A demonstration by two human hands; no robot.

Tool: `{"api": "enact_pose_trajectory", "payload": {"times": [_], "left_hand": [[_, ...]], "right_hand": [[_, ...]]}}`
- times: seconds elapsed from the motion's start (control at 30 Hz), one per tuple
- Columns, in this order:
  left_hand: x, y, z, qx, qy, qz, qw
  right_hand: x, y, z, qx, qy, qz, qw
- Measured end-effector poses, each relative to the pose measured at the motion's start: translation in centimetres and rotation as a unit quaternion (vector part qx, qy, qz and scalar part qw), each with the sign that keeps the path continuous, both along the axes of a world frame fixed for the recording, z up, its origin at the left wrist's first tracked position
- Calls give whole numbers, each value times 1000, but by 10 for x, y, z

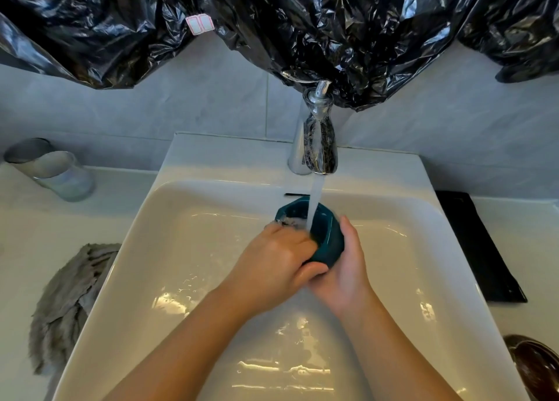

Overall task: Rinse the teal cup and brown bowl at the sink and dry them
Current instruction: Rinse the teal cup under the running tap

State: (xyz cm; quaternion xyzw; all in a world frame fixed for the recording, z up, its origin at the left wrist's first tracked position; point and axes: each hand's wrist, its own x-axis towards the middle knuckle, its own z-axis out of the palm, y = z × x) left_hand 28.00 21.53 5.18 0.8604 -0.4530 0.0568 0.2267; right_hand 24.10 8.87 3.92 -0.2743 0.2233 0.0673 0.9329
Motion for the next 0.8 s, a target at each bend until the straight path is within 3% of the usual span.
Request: {"api": "enact_pose_trajectory", "payload": {"times": [0.03,0.1,0.13,0.2,0.3,0.37,0.47,0.57,0.67,0.7,0.8], "left_hand": [[0,0,-1,-11,1,17,1000],[-6,-2,3,-107,140,73,982],[-8,-4,7,-190,248,96,945],[-9,-8,15,-322,411,145,841],[-1,-5,17,-396,483,231,746],[4,0,14,-420,505,243,713],[0,5,10,-404,538,156,724],[-8,3,10,-332,533,46,777],[-8,-1,10,-291,482,43,825],[-9,-4,11,-300,478,65,823],[-12,-14,13,-356,527,102,765]], "right_hand": [[0,0,1,0,2,-1,1000],[1,4,0,10,11,7,1000],[1,6,-1,8,14,9,1000],[2,12,-2,-27,16,9,999],[5,14,0,-98,33,8,995],[9,15,-1,-117,56,8,992],[14,19,-1,-156,93,-2,983],[14,20,-1,-140,109,-11,984],[15,12,-5,-175,84,-33,980],[15,12,-6,-180,68,-45,980],[14,14,0,-194,46,-54,978]]}}
